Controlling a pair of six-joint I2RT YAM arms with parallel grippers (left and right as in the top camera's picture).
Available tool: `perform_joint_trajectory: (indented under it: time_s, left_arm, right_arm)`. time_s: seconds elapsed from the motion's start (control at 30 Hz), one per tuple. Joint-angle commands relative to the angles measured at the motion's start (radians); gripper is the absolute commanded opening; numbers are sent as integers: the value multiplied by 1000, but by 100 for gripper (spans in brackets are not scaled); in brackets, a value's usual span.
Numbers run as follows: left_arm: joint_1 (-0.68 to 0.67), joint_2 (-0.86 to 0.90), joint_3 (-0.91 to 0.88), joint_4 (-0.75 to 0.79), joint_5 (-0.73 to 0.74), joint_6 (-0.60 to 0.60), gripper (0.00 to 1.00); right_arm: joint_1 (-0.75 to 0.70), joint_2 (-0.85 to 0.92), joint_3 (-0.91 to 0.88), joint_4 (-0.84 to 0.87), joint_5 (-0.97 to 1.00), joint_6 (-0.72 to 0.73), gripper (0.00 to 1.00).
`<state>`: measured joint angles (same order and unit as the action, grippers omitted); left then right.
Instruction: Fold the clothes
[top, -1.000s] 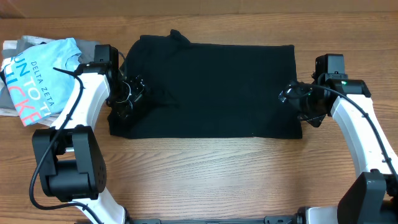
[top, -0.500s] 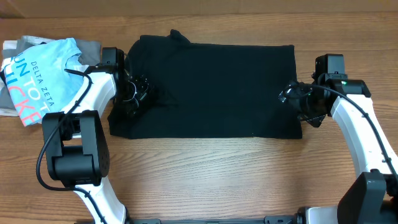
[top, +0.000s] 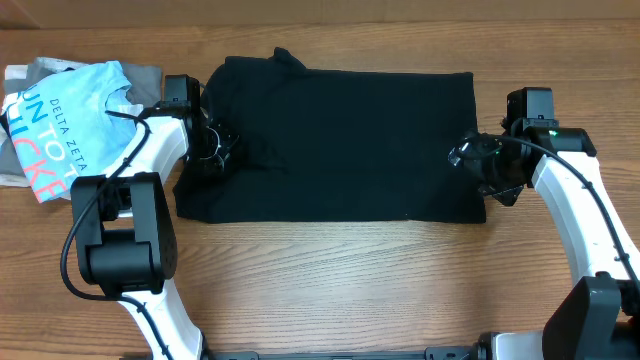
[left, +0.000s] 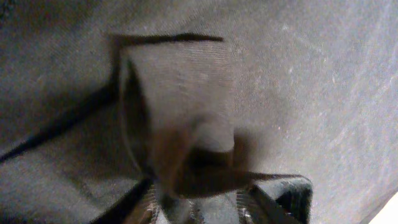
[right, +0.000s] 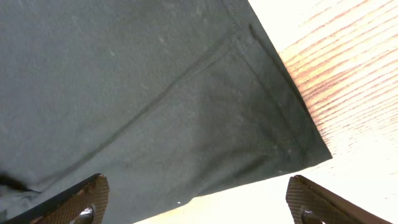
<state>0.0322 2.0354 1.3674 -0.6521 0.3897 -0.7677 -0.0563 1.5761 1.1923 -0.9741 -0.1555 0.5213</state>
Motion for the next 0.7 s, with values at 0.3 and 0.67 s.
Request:
perform_joint_trajectory:
  time_s: [0.3, 0.67]
  left_arm:
    - [-14, 18, -4, 136, 3, 4, 18]
    - [-53, 18, 2, 298, -1, 59, 91]
  right_arm:
    - [5, -7, 11, -2, 8, -6, 87]
    - [5, -7, 11, 0, 8, -6, 93]
